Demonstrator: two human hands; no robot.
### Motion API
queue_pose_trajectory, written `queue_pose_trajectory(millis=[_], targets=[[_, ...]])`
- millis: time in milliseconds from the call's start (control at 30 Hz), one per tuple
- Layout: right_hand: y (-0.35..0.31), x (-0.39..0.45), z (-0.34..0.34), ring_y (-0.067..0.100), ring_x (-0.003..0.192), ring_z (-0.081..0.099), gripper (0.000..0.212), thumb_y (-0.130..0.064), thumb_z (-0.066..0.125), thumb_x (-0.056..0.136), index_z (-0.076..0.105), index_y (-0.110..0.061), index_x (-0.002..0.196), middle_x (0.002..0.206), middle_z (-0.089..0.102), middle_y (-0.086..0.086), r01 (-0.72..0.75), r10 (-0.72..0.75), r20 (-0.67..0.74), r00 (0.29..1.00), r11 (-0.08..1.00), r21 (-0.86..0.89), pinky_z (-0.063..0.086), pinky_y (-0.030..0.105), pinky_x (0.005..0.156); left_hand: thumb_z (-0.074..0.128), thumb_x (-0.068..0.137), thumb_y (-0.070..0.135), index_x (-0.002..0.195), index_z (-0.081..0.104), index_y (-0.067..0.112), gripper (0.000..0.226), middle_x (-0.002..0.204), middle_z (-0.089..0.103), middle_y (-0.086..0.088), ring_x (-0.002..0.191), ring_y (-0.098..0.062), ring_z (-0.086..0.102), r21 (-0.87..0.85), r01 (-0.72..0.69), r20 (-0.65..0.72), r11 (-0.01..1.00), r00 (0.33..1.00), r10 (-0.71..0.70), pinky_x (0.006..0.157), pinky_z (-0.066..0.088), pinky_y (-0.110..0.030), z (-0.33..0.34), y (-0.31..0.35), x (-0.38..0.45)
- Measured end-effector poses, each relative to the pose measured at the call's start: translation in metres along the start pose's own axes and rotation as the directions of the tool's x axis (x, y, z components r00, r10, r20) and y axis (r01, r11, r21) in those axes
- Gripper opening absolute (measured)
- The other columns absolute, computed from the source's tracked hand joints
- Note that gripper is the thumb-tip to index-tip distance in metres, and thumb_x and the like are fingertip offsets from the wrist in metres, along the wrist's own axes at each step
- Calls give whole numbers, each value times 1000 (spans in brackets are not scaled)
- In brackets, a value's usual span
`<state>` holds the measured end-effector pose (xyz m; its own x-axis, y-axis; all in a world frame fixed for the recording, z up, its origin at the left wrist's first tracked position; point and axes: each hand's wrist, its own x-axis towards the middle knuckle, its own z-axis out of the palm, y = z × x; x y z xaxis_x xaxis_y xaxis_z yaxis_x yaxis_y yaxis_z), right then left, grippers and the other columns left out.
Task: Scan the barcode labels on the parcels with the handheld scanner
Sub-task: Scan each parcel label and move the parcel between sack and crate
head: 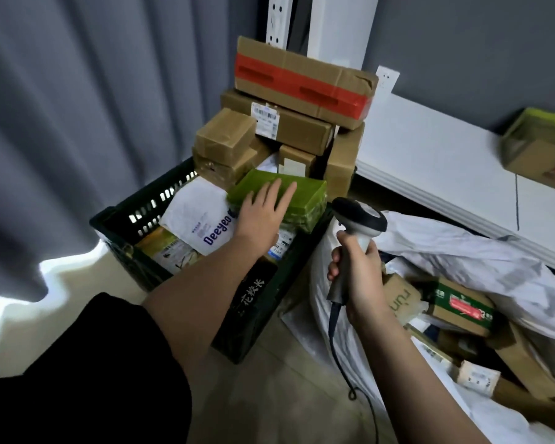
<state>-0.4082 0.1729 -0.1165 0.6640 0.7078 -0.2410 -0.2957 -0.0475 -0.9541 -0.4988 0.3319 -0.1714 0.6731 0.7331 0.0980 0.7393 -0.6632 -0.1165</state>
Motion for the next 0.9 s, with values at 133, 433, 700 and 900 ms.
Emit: queue_pose_trajectory(millis=[133,433,700,900], targets=[[3,9,-4,13,40,38,14,-14,55,96,43,-12,105,53,46,0,-6,6,-5,1000,1000,2,34,22,41,65,83,48,133,-45,18,125,160,-13,-12,147,-32,6,111,-79,-81,991,993,89,114,23,-46,13,6,14],[1,-3,-13,12,39,38,11,-13,54,97,43,-12,100,54,44,1,-8,8,19,1000,1000,3,33,24,38,80,66,42,149,17,11,109,128,54,-11,111,-27,56,-77,-109,-280,991,957,83,82,50,-38,11,15,18],[-18,-40,-32,14,40,41,13,-7,57,93,45,-9,98,54,47,4,28,-28,5,1000,999,16,36,25,42,80,68,37,140,42,9,86,131,56,-9,115,-29,56,-377,-29,-377,926,918,-126,83,51,-37,-54,9,-40],[-43,-84,-54,12,39,41,6,-3,56,94,54,-8,95,54,46,2,41,-47,34,998,987,154,35,23,41,75,74,42,145,31,24,85,138,50,2,120,-20,51,-580,73,-398,811,844,-360,81,53,-36,-121,18,-102]])
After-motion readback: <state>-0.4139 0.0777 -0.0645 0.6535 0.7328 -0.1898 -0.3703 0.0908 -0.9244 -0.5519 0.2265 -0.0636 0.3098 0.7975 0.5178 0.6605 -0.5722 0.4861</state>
